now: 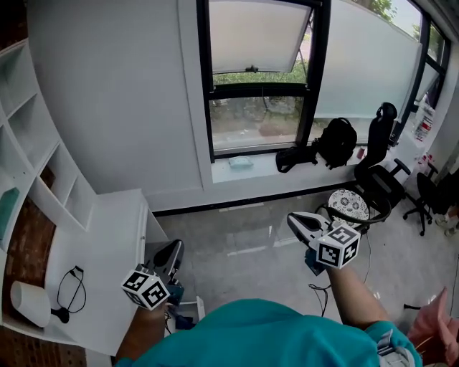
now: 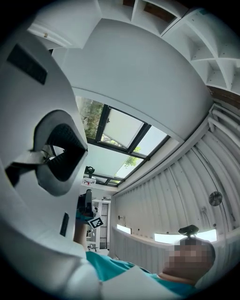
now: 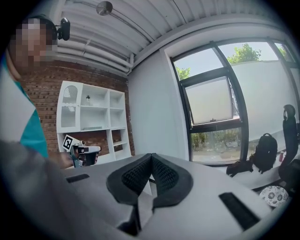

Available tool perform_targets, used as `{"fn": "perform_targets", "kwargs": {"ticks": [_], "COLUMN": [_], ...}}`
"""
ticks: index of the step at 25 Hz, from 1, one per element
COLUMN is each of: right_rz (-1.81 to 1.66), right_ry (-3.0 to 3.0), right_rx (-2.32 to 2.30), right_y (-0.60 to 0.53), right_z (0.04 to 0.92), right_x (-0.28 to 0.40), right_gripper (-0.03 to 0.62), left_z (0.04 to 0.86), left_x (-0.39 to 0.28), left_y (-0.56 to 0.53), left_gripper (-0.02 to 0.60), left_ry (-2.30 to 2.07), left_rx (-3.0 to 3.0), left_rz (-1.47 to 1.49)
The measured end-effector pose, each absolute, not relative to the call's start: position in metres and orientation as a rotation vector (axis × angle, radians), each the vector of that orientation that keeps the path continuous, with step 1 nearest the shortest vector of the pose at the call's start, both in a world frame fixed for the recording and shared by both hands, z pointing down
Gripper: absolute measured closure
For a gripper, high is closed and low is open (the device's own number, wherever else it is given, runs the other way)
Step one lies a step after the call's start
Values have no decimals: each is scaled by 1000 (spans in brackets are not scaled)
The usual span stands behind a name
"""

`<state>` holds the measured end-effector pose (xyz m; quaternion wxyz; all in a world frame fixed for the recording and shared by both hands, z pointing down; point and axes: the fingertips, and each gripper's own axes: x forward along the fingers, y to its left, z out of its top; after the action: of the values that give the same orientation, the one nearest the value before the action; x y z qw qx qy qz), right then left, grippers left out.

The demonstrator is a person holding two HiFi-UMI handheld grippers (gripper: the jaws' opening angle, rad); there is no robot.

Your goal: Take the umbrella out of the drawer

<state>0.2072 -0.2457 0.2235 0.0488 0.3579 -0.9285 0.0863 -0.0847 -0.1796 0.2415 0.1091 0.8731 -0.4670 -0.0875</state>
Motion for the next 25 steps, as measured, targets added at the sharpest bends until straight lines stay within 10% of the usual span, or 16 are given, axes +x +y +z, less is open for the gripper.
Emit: {"fn": "perform_targets", "kwargs": {"ticks": [25], "right_rz": [115], "right_ry": [-2924], "right_rx": [827], "right_y": [-407], "right_z": [202], "right_x": [338], "right_gripper": [572], "left_z": [228], "left_x": [75], "left_y": [-306], "left_gripper": [569], "left_ry": [-1547], "left_rx": [2469], "left_rz": [-293]}}
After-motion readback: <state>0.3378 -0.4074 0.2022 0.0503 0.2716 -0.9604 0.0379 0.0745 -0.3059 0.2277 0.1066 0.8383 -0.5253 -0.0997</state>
